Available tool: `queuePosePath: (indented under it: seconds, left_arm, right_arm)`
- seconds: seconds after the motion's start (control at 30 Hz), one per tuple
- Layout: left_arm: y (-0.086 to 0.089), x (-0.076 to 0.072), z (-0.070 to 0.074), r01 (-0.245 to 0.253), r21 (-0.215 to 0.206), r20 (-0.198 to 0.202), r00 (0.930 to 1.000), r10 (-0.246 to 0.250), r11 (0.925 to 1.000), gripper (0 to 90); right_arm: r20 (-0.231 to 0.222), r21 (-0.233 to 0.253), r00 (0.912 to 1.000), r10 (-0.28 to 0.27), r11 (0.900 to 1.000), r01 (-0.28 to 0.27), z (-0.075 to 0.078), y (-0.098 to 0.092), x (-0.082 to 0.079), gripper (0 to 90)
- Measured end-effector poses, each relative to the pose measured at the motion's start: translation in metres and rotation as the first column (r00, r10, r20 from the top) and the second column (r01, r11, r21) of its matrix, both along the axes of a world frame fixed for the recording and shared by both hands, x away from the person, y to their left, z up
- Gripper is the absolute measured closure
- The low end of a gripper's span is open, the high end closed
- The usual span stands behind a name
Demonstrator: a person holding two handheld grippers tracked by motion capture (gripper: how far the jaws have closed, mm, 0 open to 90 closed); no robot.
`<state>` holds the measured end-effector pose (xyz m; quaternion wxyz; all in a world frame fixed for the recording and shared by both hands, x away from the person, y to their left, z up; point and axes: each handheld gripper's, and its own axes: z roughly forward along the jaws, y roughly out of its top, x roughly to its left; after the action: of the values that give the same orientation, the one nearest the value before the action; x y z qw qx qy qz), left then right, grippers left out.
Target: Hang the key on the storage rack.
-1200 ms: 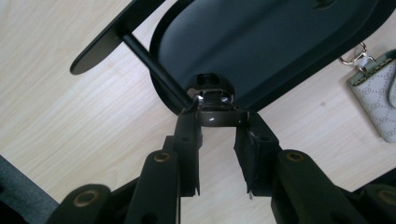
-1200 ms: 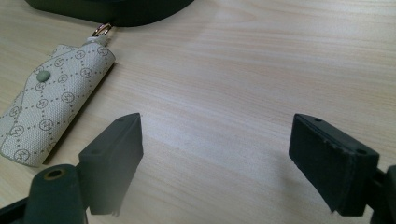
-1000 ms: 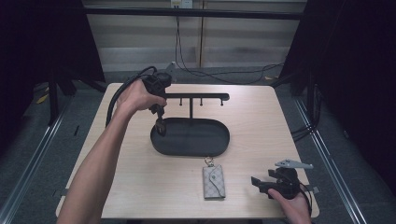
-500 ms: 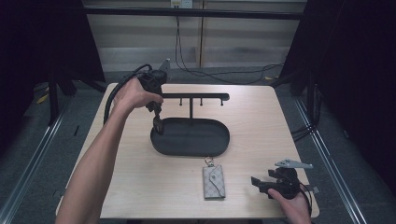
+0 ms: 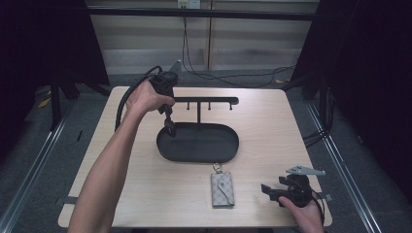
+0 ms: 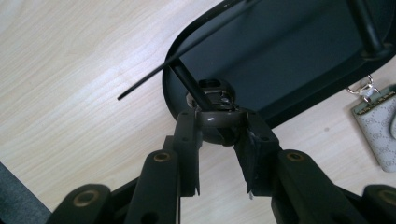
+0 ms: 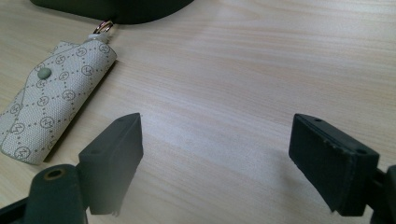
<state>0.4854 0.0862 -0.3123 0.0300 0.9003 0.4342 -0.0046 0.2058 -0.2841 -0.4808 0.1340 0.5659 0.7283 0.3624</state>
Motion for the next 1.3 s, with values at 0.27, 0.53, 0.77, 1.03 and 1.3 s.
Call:
queuePosePath:
  seconds: [0.27, 0.53, 0.77, 1.03, 1.3]
  left_arm:
    - [0.004, -0.004, -0.001, -0.023, -0.051, 0.019, 0.9995, 0.024, 0.9985, 67.7]
    - [0.012, -0.012, 0.003, -0.006, -0.068, 0.034, 0.9994, 0.008, 0.9977, 50.3]
    - [0.023, -0.019, 0.000, -0.014, -0.100, 0.030, 0.9994, 0.018, 0.9949, 39.1]
    - [0.039, -0.029, -0.001, -0.018, -0.157, 0.048, 0.9985, 0.026, 0.9874, 37.0]
    - [0.055, -0.048, -0.008, -0.002, -0.195, 0.090, 0.9958, 0.020, 0.9808, 39.7]
  right_arm:
    - [0.001, -0.002, 1.0000, 0.001, 1.000, -0.001, 0.000, 0.000, 0.000, 17.4]
    - [0.004, -0.007, 1.0000, 0.006, 1.000, -0.006, 0.000, 0.001, 0.001, 17.4]
    - [0.003, -0.012, 1.0000, 0.008, 1.000, -0.008, 0.000, 0.001, 0.000, 17.4]
    - [-0.004, -0.014, 1.0000, 0.006, 1.000, -0.006, 0.000, 0.002, 0.002, 17.4]
    - [-0.005, -0.016, 1.0000, 0.008, 1.000, -0.008, -0.001, 0.003, 0.002, 17.4]
